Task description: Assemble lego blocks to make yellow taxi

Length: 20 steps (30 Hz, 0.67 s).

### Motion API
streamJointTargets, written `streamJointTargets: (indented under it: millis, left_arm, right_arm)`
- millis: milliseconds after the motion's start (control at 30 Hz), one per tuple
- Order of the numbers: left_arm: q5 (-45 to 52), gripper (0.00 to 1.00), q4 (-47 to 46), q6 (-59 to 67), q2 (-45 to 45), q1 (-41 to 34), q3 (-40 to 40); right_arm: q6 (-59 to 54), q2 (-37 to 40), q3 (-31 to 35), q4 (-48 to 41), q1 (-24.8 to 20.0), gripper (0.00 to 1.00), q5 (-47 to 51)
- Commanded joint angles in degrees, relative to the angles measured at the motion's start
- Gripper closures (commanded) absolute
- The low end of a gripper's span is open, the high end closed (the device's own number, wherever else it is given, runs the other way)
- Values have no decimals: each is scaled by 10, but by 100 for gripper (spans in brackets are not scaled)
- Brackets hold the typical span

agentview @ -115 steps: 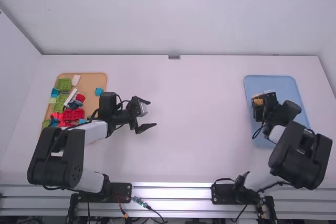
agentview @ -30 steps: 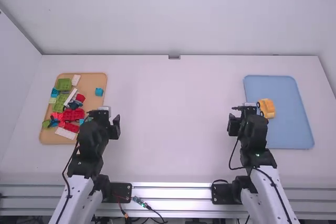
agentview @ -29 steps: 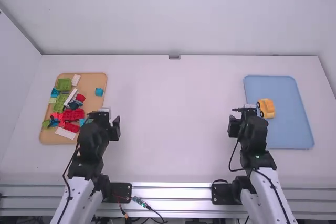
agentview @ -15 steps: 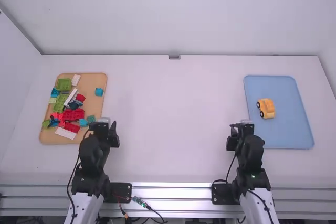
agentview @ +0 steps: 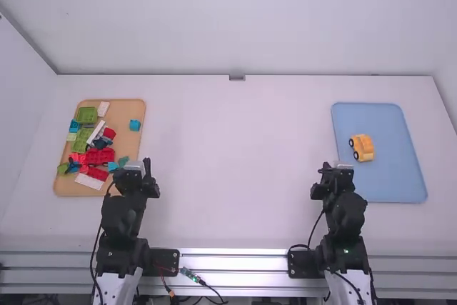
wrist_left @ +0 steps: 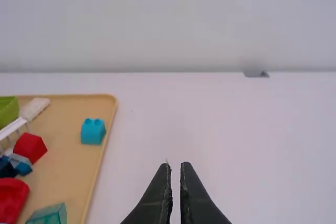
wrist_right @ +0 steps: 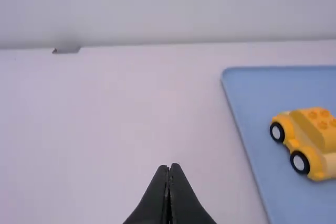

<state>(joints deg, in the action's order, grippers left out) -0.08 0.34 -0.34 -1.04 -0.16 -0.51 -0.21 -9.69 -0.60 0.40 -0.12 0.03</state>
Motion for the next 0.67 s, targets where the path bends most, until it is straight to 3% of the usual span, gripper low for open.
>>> streamJointTargets:
  millis: [0,400,633]
  left_arm:
    - [1,98,-3,3,10,2,5]
    - [1,100,-3,3,10,2,5]
    - [1,100,-3,3,10,2,5]
  right_arm:
    - [2,20,6,-4,1,100,0]
    - [2,95,6,-4,1,100,0]
    - [2,97,6,-4,1,100,0]
